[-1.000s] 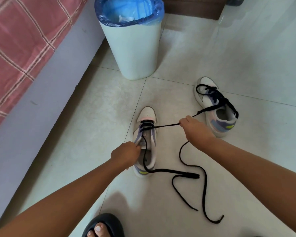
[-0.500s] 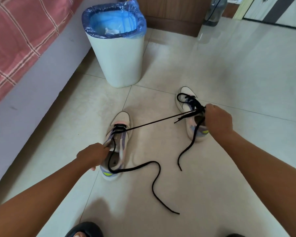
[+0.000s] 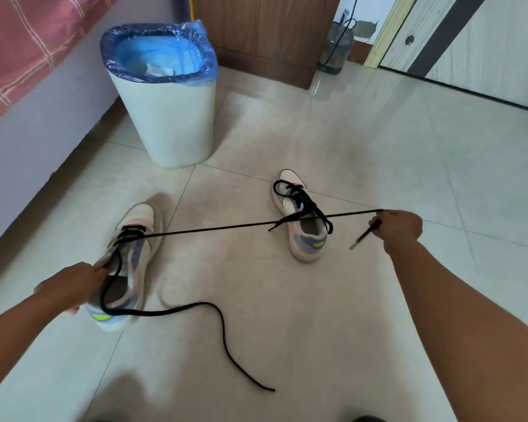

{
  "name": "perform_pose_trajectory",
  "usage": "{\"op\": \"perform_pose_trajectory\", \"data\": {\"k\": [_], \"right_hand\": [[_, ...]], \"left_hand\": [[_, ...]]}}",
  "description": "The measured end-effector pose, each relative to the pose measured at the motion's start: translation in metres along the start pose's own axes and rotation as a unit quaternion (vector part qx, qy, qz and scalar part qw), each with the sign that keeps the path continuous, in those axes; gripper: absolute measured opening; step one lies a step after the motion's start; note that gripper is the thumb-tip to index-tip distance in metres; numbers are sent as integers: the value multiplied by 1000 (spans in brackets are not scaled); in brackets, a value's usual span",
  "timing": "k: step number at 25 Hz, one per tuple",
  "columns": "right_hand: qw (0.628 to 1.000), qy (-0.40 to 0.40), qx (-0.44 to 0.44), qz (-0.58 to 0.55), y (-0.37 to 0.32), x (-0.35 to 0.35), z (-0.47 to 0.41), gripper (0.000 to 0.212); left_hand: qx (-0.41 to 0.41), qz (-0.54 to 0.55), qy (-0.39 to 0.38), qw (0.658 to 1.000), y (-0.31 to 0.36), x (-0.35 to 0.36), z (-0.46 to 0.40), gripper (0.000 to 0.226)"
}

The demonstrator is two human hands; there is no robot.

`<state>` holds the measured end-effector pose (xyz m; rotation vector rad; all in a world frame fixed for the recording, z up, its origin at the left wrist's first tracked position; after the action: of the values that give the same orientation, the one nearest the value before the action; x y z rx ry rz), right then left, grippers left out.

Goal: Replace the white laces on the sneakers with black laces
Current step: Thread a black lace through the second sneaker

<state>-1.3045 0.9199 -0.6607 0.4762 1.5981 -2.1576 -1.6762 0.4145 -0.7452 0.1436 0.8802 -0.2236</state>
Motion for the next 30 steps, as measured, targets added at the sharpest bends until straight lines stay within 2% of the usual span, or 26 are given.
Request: {"op": "perform_pose_trajectory", "data": {"k": [3,5,7,9,12,16,19,23,26,28,30], "right_hand": [[981,-13,129,-143,29,-14,-6,18],[964,-15,178,-198,45,-16,-7,10],[946,-43,223,-231,59,-4,0,17],[930,-101,275,-221,67,27,20,27],[907,-236,299,-182,56,90,70,23],[900,-309,260,-161,32,151,132,15],[892,-367,223,-139,19,191,193,19],[887,-417,181,-75,41,230,256,23],[898,-410,142,-75,43,248,271,25],[901,-413,108,-74,36,257,273,26],[899,-425,80,-69,29,265,274,26]], "left_hand": [[-7,28,-4,1000,-4,3,-3,44],[-6,33,0,999,-1,-2,3,45],[18,26,7,999,12,-10,16,43],[50,3,5,999,28,-8,35,42],[60,-15,-19,998,47,15,57,43],[54,-25,-72,996,62,37,79,39],[59,-42,-117,990,63,54,90,28],[80,-33,-131,988,64,58,96,45],[94,-8,-58,994,66,31,90,47],[111,23,40,993,67,1,83,33],[136,63,88,985,70,-13,77,22]]}}
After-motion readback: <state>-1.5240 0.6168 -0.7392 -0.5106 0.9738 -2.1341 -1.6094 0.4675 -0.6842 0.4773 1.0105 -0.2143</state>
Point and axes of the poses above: each hand's wrist, its own z-axis away from the middle knuckle, its own x-axis out of the palm, y = z × x, the point moved 9 cm from there along -z, towards the middle knuckle, and after that the axes turned 2 degrees about -z, right-handed, at the moved point
